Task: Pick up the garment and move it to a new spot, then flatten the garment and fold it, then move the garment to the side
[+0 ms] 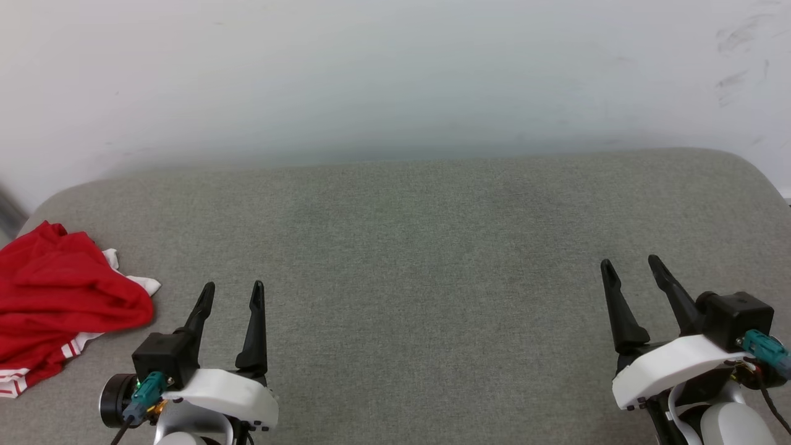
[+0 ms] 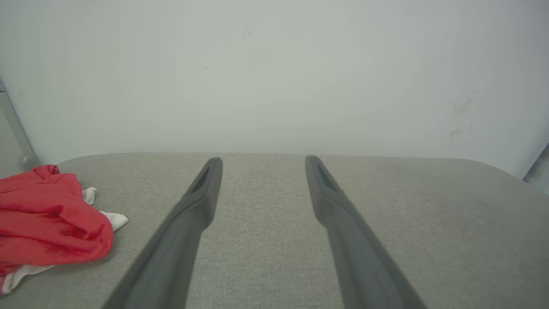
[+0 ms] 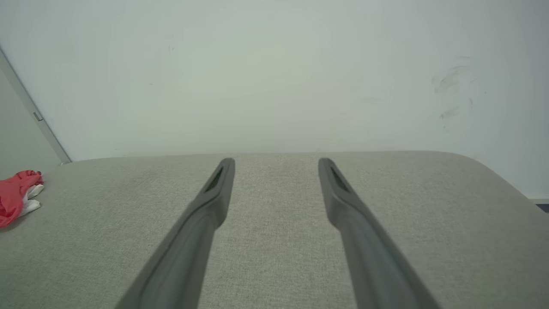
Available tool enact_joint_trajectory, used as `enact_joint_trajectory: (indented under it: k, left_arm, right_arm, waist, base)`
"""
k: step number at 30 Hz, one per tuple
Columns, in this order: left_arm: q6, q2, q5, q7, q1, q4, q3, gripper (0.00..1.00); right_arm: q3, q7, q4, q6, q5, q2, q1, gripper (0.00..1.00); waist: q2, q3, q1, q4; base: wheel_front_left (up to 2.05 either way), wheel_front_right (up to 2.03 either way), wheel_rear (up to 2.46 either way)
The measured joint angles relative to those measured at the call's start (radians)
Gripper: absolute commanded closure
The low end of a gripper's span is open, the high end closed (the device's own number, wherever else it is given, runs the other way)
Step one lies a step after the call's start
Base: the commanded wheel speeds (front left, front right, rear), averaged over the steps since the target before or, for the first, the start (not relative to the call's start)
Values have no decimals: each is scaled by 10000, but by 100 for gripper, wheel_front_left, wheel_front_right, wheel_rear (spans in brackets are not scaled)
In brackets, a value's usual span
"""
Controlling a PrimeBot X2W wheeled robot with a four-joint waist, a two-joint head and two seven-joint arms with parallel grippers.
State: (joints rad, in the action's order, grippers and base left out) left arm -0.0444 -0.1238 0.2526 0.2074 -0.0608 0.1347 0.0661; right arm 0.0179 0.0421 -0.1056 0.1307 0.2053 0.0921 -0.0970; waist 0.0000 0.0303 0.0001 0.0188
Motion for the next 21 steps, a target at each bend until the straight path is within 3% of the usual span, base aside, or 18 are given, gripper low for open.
enact_joint_trajectory:
  k: [21]
  left_arm:
    - [-100, 167, -1287, 416, 13, 196, -75, 0]
  right_arm:
    - [23, 322, 65, 0, -1287, -245, -2, 0]
  waist:
    - [0, 109, 0, 15]
  base:
    - [0, 0, 0]
